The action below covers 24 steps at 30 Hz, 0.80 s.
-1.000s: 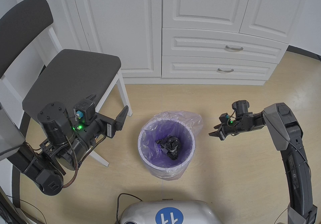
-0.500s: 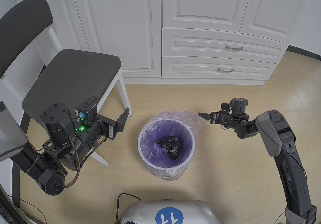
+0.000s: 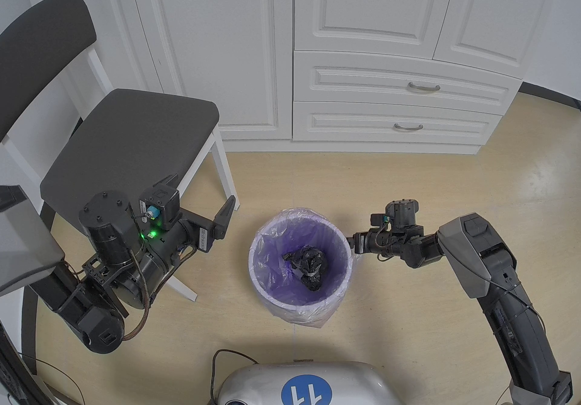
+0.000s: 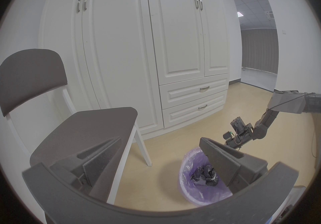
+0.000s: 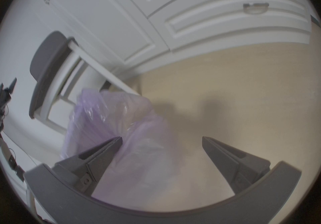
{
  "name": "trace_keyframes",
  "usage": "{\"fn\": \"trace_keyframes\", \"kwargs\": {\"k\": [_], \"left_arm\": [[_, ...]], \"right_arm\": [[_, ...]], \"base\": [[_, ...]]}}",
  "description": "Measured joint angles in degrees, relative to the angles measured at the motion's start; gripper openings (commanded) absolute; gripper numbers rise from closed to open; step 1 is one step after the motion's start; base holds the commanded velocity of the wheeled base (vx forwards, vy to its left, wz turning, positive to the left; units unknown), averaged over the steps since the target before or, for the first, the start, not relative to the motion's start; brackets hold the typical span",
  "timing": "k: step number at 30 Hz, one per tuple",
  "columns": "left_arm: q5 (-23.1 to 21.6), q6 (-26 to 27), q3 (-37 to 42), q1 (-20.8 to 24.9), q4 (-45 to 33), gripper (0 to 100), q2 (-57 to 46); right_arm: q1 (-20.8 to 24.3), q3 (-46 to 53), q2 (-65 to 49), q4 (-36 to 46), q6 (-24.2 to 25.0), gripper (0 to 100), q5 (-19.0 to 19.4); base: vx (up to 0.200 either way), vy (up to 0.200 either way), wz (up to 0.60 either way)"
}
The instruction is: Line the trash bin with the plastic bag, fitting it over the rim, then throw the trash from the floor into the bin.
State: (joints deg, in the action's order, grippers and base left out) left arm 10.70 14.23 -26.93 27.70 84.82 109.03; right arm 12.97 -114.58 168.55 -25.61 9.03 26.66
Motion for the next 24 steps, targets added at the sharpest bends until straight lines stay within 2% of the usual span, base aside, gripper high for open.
{"fn": "trace_keyframes", "kwargs": {"k": [3,6,17,24], "left_arm": [[0.0,0.0,0.0,0.0,0.1,100,0.1],[0.0,0.0,0.1,0.0,0.1,100,0.2],[0.0,0.0,0.1,0.1,0.1,100,0.6],[0.0,0.0,0.1,0.2,0.1,100,0.6]], "right_arm": [[-0.2,0.0,0.3,5.2,-4.7,100,0.0],[-0.5,0.0,0.7,6.8,-6.6,100,-0.1],[-1.3,0.0,2.2,6.4,-8.4,100,-0.5],[-3.5,0.0,2.3,6.4,-10.1,100,-6.0]], "base": [[0.000,0.000,0.00],[0.000,0.000,0.00],[0.000,0.000,0.00],[0.000,0.000,0.00]]}}
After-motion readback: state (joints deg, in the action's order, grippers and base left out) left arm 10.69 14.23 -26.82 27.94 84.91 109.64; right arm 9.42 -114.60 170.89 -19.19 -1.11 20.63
